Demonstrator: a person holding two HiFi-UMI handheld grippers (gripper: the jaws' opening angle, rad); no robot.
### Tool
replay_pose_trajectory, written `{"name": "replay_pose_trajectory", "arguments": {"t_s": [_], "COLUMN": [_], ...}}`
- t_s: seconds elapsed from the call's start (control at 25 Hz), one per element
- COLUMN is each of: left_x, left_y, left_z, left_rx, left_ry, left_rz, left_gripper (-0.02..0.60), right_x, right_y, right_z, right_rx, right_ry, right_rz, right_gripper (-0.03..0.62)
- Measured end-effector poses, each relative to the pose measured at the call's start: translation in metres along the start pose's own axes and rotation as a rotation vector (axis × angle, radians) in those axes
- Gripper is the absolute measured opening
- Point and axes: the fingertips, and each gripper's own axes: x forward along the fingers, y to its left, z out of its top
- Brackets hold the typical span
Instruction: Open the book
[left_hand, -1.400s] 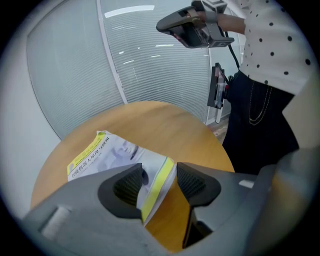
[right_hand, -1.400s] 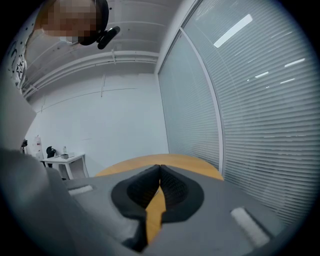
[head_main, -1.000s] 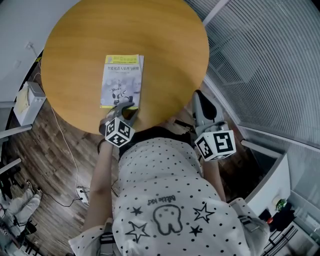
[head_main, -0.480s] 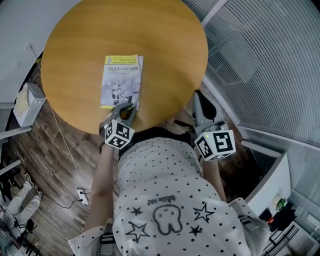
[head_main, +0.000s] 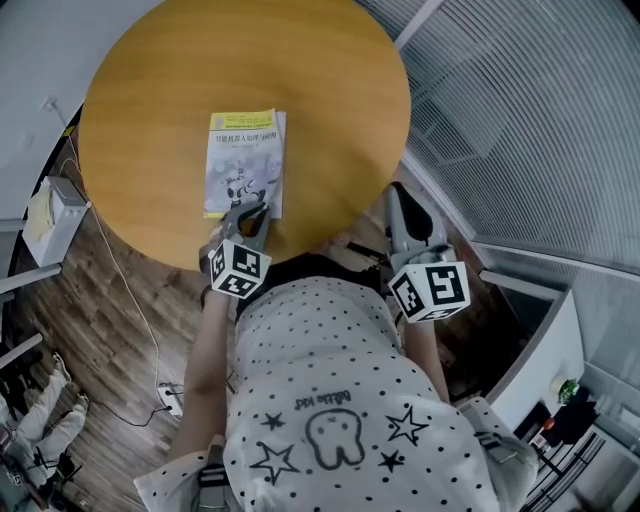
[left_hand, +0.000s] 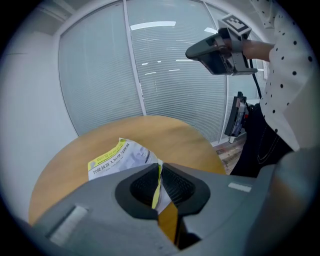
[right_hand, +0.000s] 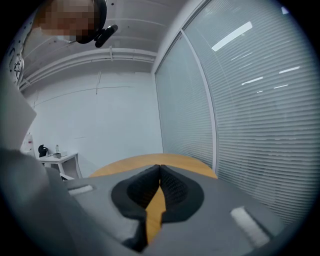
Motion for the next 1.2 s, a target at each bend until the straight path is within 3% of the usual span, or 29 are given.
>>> {"name": "replay_pose_trajectory", "arguments": {"t_s": [0.24,0.48,0.72,1.2], "left_x": [-0.006,-0.019,-0.031,-0.049], "left_y": [0.014,0.026,0.044,0.073], "left_z": [0.004,0.004,0.003,-0.003], "left_rx": [-0.119,-0.192,-0.333,-0.41], "left_ry": [-0.052,-0.089,-0.148,-0.194], "left_rz": [0.005,0.015,0.03,0.063], "left_gripper": [0.035,0.035,0.034,0.034], "right_x": [-0.007,-0.014,-0.016,-0.009], "right_y": [0.004,0.023,0.032,0.056], "right_z": [-0.001,0.003,0.003,0.004], "right_rx": [0.012,0.02,0.029,0.029], "right_ry": [0.005,-0.013,-0.016,-0.029], "right_rz": [-0.059,-0.097,-0.125,-0.123], "right_gripper": [0.003,0.003,0.003,0.003]}}
